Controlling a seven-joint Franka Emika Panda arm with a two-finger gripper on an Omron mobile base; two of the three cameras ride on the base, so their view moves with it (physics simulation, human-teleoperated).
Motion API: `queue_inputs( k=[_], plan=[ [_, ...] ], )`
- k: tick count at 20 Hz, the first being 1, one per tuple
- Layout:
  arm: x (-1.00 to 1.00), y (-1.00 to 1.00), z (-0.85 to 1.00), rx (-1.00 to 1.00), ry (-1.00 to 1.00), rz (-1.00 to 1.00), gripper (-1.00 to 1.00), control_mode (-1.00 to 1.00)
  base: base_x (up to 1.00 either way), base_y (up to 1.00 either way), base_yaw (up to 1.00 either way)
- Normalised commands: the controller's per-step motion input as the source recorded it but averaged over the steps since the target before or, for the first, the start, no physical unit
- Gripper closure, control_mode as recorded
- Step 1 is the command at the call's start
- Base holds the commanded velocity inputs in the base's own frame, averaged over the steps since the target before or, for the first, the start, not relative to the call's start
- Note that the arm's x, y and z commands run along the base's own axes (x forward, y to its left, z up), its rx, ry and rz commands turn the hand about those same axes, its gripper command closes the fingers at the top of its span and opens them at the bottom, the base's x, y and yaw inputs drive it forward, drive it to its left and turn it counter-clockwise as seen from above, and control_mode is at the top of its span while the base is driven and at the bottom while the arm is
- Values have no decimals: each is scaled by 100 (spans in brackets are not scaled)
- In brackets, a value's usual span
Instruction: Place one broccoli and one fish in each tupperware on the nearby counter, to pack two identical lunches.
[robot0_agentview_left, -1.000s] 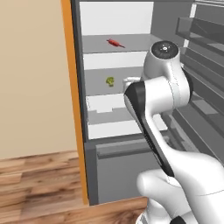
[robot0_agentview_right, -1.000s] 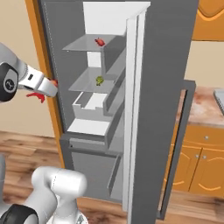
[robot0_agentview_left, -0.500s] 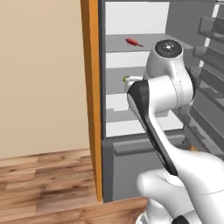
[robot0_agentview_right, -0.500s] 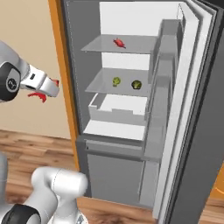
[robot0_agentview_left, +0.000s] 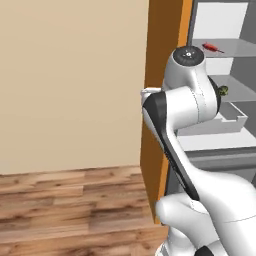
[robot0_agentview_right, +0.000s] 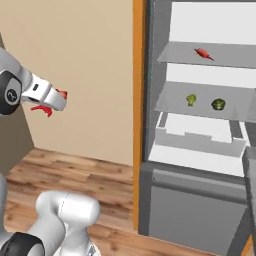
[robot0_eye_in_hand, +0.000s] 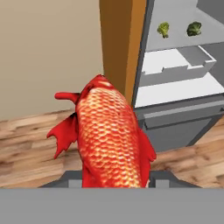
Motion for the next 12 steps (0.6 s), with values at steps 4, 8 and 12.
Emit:
queue_inputs(
  k=[4,8,12],
  plan=[
    [0,0,0,0,0,0,100,100,-54,54,8],
    [0,0,0,0,0,0,100,100,-72,63,-11],
    [0,0,0,0,0,0,100,100,-78,56,-37]
  ],
)
